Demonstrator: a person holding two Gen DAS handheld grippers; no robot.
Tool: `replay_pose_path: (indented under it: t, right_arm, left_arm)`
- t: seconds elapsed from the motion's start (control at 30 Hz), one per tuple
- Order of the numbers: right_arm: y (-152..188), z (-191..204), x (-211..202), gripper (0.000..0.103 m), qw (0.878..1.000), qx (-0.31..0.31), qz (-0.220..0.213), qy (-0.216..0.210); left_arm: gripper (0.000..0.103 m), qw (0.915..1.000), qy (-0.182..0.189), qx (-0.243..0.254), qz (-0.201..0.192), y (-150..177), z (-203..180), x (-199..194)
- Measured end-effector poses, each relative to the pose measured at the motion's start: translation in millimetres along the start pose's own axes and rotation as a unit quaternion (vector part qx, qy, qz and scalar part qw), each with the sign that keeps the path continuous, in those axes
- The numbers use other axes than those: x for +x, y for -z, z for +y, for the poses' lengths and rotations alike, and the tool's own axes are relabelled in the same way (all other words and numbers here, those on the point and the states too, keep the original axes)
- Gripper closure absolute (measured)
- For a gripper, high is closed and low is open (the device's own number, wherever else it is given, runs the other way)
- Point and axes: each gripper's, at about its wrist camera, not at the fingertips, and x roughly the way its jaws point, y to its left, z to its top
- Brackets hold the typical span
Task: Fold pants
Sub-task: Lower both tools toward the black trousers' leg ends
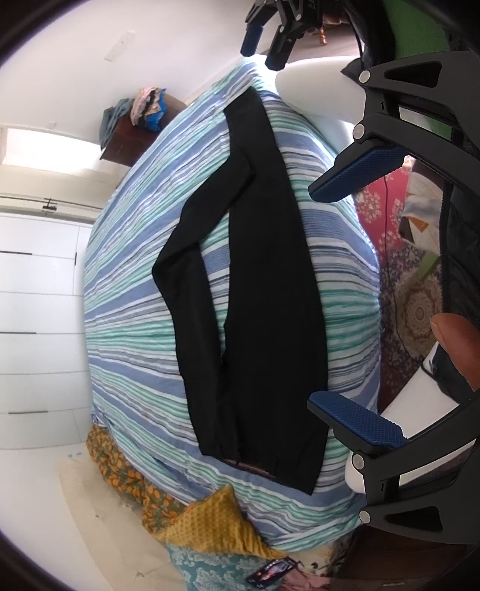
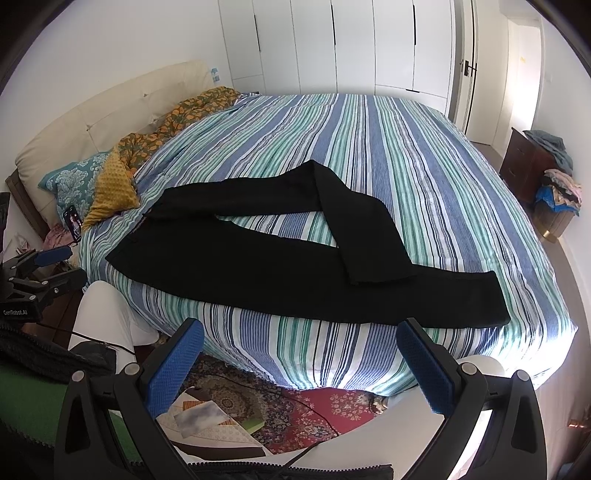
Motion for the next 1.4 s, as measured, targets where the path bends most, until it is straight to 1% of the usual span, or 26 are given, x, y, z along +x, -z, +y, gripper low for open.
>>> replay_pose_path:
  t: [0.1,0.2,0.3,0.37,0.43,0.47,0.5,0.57,0.6,0.67,0.7,0.73,0.77,0.87,0.97,1.03,1.07,1.1,1.17,1.2,1.3,1.4]
  right_arm:
    - [-3.9,-2.3,-4.0,0.000,1.000,0.007,-0.022,0.000]
    - [-9.2,-9.4,-11.2,0.000,0.998,0.029,-0.059,-0.008]
    - [-13.2,-15.8,-10.4,0.000,0.994,0.045,-0.096,-0.023]
    - [-16.9,-14.5,-4.4,0.000,0.992,0.046,-0.111,-0.032]
    - [-18.5,-7.8,3.1,0.000,0.990,0.029,-0.131,-0.045]
    - [-18.6,-2.6,6.2,0.000,0.988,0.013,-0.146,-0.044]
    - [-16.6,3.8,11.3,0.000,0.987,-0.006,-0.155,-0.030]
    - [-15.3,13.5,25.4,0.000,0.989,-0.032,-0.142,-0.024]
    - [-14.9,14.7,32.7,0.000,0.991,-0.031,-0.129,-0.026]
    - [-13.5,11.6,45.4,0.000,0.993,-0.006,-0.108,-0.044]
    - [-13.1,8.5,49.4,0.000,0.993,0.008,-0.099,-0.057]
    - [-13.3,5.8,53.7,0.000,0.994,0.020,-0.094,-0.060]
    - [-13.2,3.6,56.4,0.000,0.994,0.028,-0.093,-0.054]
    - [-14.6,-4.0,62.2,0.000,0.994,0.030,-0.101,-0.033]
    - [-15.2,-14.7,84.8,0.000,0.996,0.011,-0.089,-0.004]
    - [-15.5,-26.4,116.6,0.000,0.998,-0.006,-0.055,0.036]
    - [-15.5,-33.9,134.6,0.001,0.998,-0.016,-0.034,0.050]
    - [-16.5,-41.7,153.1,0.002,0.998,-0.025,-0.014,0.055]
    - [-20.4,-56.9,185.8,0.011,0.998,-0.044,0.019,0.047]
    - [-23.3,-62.8,201.6,0.011,0.997,-0.056,0.031,0.046]
    - [-28.8,-75.2,247.0,0.011,0.992,-0.097,0.058,0.060]
    - [-27.8,-83.7,283.0,0.018,0.987,-0.119,0.085,0.071]
  left_arm:
    - [0.001,0.9998,-0.008,-0.016,-0.013,-8.9,11.5,1.9]
    - [0.001,0.9989,-0.004,-0.025,-0.040,-20.9,16.9,0.7]
    - [0.001,0.9980,0.000,-0.019,-0.061,-34.5,12.3,6.9]
    - [0.001,0.9975,-0.002,-0.004,-0.070,-40.0,2.5,11.2]
    - [0.001,0.9969,-0.002,0.012,-0.077,-43.4,-8.7,15.6]
    - [0.001,0.9967,0.000,0.019,-0.078,-43.9,-13.8,19.4]
    - [0.001,0.9968,0.004,0.024,-0.077,-43.5,-18.0,24.9]
    - [0.001,0.9971,0.010,0.030,-0.068,-44.2,-23.5,38.5]
    - [0.000,0.9971,0.011,0.034,-0.067,-44.2,-25.8,45.2]
    - [0.000,0.9965,-0.002,0.046,-0.070,-44.1,-30.3,55.7]
    - [0.000,0.9961,-0.016,0.049,-0.071,-43.9,-32.1,60.4]
    - [0.000,0.9961,-0.027,0.046,-0.071,-44.3,-33.0,64.1]
    - [0.000,0.9966,-0.028,0.040,-0.066,-44.8,-32.4,67.5]
    - [0.000,0.9992,-0.013,0.017,-0.033,-44.1,-27.2,80.0]
    - [0.000,0.9995,-0.030,0.002,-0.010,-39.9,-20.4,90.4]
    - [0.000,0.9992,-0.040,-0.007,-0.002,-36.8,-13.4,93.2]
    - [0.000,0.9990,-0.043,-0.012,0.001,-34.5,-10.2,94.2]
    - [0.000,0.9988,-0.045,-0.018,0.004,-32.6,-6.5,95.0]
    - [0.000,0.9982,-0.051,-0.027,0.014,-29.3,-0.9,98.9]
    - [0.000,0.9979,-0.053,-0.032,0.021,-27.7,1.6,101.7]
    - [0.000,0.9967,-0.053,-0.043,0.045,-25.2,7.5,112.9]
    - [0.000,0.9952,-0.060,-0.044,0.063,-25.4,9.6,123.9]
